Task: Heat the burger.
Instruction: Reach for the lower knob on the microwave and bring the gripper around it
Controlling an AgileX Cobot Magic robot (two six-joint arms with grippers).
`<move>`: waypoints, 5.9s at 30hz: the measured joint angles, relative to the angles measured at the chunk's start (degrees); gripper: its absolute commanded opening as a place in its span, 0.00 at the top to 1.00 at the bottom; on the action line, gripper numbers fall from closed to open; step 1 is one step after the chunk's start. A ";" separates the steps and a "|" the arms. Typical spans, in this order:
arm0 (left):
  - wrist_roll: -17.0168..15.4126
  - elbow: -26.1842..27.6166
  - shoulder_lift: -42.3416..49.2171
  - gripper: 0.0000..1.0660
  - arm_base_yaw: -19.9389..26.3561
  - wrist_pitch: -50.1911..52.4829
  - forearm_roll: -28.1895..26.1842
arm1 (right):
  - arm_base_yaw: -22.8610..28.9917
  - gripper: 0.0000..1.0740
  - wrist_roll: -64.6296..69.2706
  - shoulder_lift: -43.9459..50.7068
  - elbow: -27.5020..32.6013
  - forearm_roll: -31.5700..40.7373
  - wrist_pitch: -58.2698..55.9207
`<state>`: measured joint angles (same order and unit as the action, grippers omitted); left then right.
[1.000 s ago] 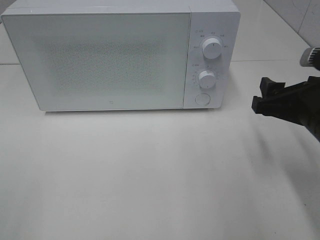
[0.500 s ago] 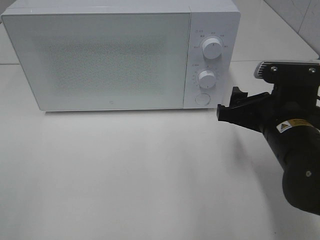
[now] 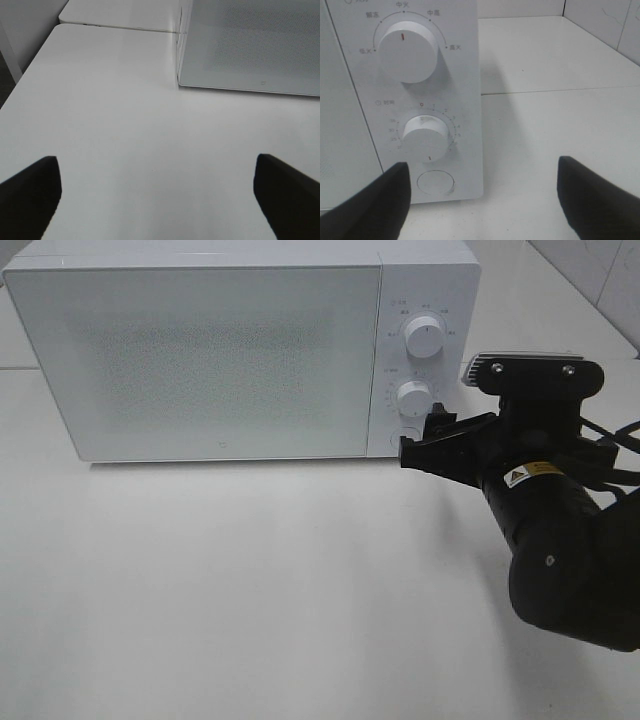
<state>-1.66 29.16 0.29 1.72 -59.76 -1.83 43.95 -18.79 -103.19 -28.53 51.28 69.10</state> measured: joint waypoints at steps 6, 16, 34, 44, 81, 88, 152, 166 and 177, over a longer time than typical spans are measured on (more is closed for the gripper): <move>0.00 0.00 0.00 0.04 0.00 0.00 0.00 | 0.00 0.29 4.18 -2.98 -2.81 -3.44 0.06; 0.00 0.00 0.00 0.04 0.00 0.00 0.00 | -1.09 0.29 5.27 -8.48 -8.59 -6.42 -0.11; 0.00 0.00 0.00 0.04 0.00 0.00 0.00 | -6.19 0.30 6.65 -13.98 -14.90 -10.94 -2.06; 0.00 0.00 0.00 0.04 0.00 0.06 0.00 | -7.79 0.30 6.70 -16.50 -17.65 -11.63 -3.38; 0.06 0.00 0.00 0.04 0.00 0.06 0.17 | -8.25 0.47 5.50 -16.73 -18.56 -12.03 -5.67; 0.06 0.00 0.00 0.04 0.00 0.06 0.23 | -7.91 0.84 5.04 -16.73 -18.56 -11.40 -4.93; 0.06 0.00 0.00 0.04 0.00 0.06 0.23 | -8.31 1.00 99.75 -16.73 -17.42 -16.62 -2.98; 0.06 0.00 0.00 0.04 0.00 0.06 0.23 | -8.19 1.00 105.14 -16.73 -17.42 -16.27 -2.75; 0.06 0.00 0.00 0.04 0.00 0.06 0.23 | -8.14 1.00 105.14 -16.73 -17.42 -16.04 -2.75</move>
<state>-1.60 29.16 0.29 1.72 -59.70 -1.60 35.81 86.34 -119.92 -45.95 35.24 66.35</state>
